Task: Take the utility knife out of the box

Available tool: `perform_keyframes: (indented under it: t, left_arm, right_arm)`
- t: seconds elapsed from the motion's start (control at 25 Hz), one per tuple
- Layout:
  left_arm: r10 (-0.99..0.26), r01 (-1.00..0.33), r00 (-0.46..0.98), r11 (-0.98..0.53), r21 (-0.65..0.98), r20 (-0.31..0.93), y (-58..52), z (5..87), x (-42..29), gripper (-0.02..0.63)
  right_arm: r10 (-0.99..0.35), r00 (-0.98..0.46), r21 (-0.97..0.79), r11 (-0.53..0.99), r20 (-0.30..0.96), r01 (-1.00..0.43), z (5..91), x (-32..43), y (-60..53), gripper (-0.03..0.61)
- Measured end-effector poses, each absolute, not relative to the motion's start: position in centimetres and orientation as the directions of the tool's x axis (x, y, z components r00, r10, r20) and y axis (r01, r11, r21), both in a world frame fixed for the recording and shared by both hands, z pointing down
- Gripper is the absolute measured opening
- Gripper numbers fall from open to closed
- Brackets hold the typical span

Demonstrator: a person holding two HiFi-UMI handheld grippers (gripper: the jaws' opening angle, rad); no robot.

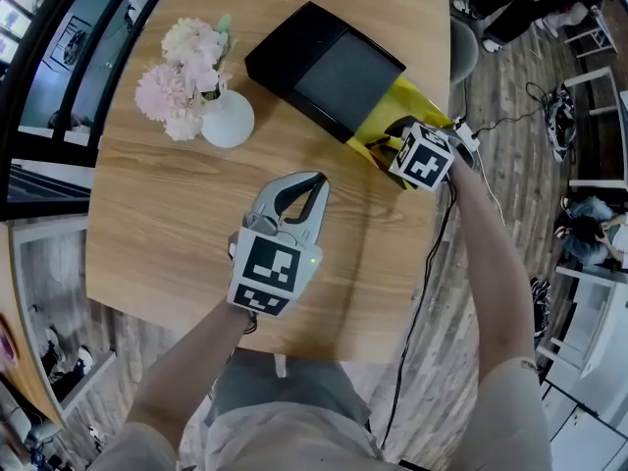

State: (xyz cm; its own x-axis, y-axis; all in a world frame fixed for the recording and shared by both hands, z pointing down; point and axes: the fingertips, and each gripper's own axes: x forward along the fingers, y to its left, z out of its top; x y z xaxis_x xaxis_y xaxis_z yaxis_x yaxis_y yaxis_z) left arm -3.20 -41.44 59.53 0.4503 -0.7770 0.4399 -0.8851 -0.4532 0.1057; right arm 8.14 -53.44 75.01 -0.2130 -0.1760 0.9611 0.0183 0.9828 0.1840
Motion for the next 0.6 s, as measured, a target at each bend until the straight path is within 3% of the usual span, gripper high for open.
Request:
perform_keyframes:
  t: [0.2, 0.6]
  left_arm:
    - [-0.790, -0.900, 0.425, -0.419, 0.117, 0.442, -40.5, 59.5, -3.3, 0.002]
    - [-0.788, -0.896, 0.434, -0.430, 0.115, 0.437, -38.4, 58.5, -3.2, 0.002]
  right_arm:
    - [-0.140, -0.158, 0.136, 0.990, 0.977, -0.032, 75.0, 8.5, -52.8, 0.080]
    - [-0.224, -0.232, 0.176, 0.962, 0.947, -0.210, 73.2, 8.7, -52.1, 0.044]
